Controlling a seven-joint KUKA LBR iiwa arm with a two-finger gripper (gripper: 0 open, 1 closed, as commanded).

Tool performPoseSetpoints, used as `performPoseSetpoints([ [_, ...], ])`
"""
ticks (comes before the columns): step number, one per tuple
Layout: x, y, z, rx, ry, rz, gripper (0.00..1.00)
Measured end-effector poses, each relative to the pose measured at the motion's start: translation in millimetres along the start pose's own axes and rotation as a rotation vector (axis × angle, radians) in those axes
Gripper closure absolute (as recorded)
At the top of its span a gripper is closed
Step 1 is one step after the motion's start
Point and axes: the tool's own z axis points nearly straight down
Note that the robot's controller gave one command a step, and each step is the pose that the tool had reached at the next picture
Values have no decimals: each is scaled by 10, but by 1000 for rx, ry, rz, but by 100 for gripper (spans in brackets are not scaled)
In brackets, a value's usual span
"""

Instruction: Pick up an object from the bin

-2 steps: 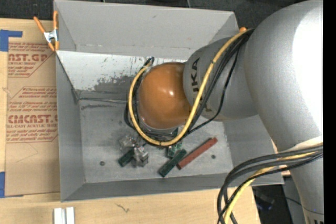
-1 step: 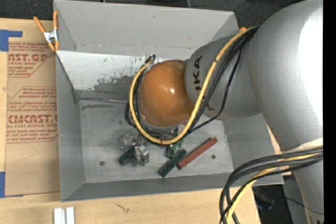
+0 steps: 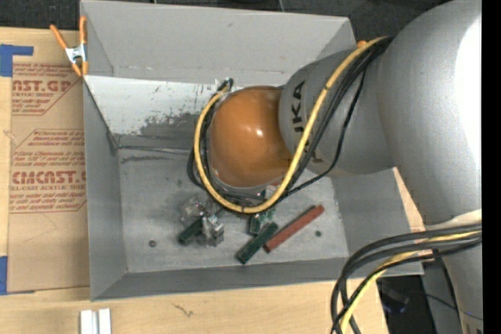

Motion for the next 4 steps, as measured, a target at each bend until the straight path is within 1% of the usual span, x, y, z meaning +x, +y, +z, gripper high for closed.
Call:
performPoseSetpoints([
  [1,7,6,-199,-1,2,0,100],
  [3,2,8,-628,0,0,0,100],
  [4,-5,5,-902,2,-4,0,100],
])
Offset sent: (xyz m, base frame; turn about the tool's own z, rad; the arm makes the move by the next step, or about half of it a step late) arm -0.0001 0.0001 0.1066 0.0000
